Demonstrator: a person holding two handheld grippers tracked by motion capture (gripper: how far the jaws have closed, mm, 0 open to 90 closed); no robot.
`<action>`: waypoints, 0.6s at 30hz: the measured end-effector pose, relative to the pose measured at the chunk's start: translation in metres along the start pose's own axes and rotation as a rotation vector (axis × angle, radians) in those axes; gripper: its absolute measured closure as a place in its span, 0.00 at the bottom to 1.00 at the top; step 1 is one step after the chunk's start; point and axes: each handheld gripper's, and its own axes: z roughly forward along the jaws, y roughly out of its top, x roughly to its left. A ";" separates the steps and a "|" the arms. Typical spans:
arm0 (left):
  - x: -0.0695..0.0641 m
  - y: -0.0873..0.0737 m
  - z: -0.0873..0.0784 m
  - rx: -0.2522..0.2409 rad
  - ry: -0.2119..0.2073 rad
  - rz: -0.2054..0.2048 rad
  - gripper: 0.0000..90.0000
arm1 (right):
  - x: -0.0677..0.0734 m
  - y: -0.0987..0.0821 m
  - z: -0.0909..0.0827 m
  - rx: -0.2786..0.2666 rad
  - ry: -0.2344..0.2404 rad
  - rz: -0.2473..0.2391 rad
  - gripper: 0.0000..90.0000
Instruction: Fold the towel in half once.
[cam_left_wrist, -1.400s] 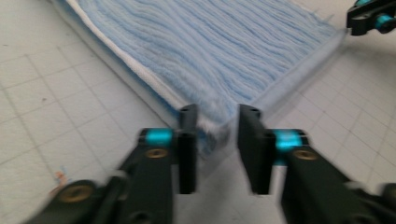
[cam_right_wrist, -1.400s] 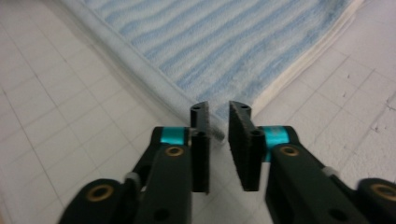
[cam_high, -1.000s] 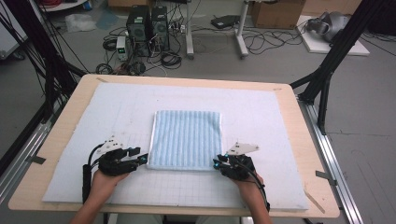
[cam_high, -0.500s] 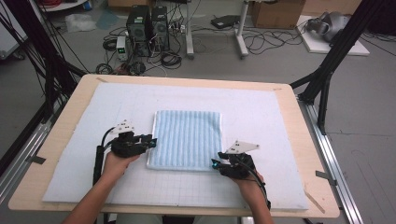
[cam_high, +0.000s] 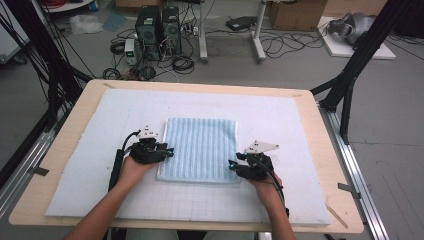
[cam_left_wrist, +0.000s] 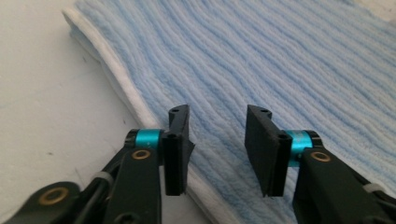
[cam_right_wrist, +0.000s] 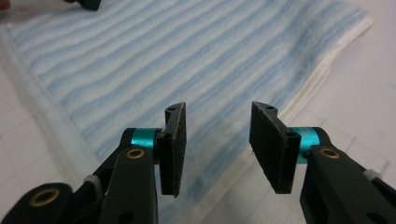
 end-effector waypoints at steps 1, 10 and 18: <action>0.003 0.002 0.001 -0.004 -0.004 -0.007 0.64 | -0.003 0.003 0.002 -0.007 -0.010 0.001 0.63; 0.028 0.028 0.023 -0.102 -0.021 -0.075 0.70 | -0.035 0.031 0.038 -0.013 -0.079 0.054 0.77; 0.044 0.036 0.048 0.011 0.045 -0.113 0.73 | -0.053 0.048 0.078 0.073 -0.105 0.073 0.76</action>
